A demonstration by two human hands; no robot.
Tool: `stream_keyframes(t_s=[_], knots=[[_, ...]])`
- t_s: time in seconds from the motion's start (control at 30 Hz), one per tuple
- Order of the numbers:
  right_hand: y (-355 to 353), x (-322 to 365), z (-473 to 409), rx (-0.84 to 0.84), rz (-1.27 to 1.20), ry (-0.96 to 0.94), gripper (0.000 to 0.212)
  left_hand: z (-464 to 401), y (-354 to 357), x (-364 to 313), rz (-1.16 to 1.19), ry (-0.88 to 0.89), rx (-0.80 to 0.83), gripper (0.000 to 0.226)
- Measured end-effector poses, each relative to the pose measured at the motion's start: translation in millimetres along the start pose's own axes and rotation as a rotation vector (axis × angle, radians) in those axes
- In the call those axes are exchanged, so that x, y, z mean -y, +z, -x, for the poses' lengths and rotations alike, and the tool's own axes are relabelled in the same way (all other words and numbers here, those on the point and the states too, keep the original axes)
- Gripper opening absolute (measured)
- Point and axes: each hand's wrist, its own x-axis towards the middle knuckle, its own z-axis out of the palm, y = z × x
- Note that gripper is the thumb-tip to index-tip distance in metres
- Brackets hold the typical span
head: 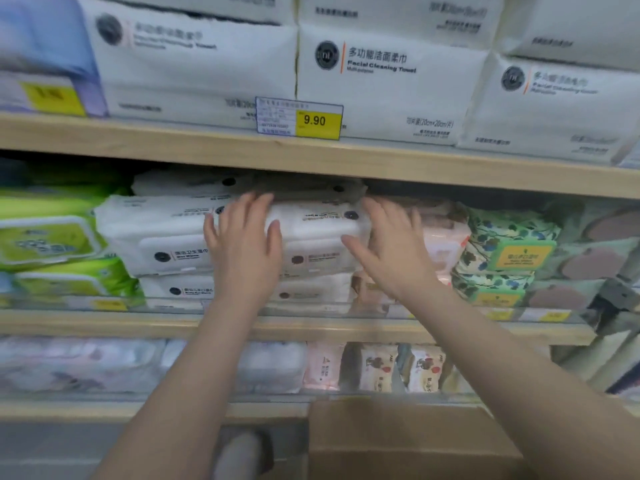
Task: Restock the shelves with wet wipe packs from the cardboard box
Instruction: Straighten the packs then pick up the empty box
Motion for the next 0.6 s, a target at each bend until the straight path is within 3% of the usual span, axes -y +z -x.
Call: stream_keyframes(t_s=[0.1,0.2,0.37,0.47,0.6], knots=[[21.2,44.2,-9.7,0.019,0.089,-0.193,0.065,3.3,-17.7,35.2,-0.104,-0.146,0.104,0.042],[47.7,73.9,-26.0,0.103,0.201,-0.277,0.071,7.8,-23.0,56.6,-0.175,-0.093,0.209,0.05],[73.3,83.7,-39.7,0.073,0.392,-0.197,0.07,3.5,-16.3,61.6,-0.17,-0.074,0.146,0.047],[79.8,91.3,-51.8,0.092,0.394,-0.106,0.064,1.5,-10.1,64.2,-0.189,-0.075,0.126,0.045],[86.6,88.4,-50.6,0.048,0.399,-0.124,0.065,1.4,-8.5,65.2,-0.178,-0.062,0.132,0.046]])
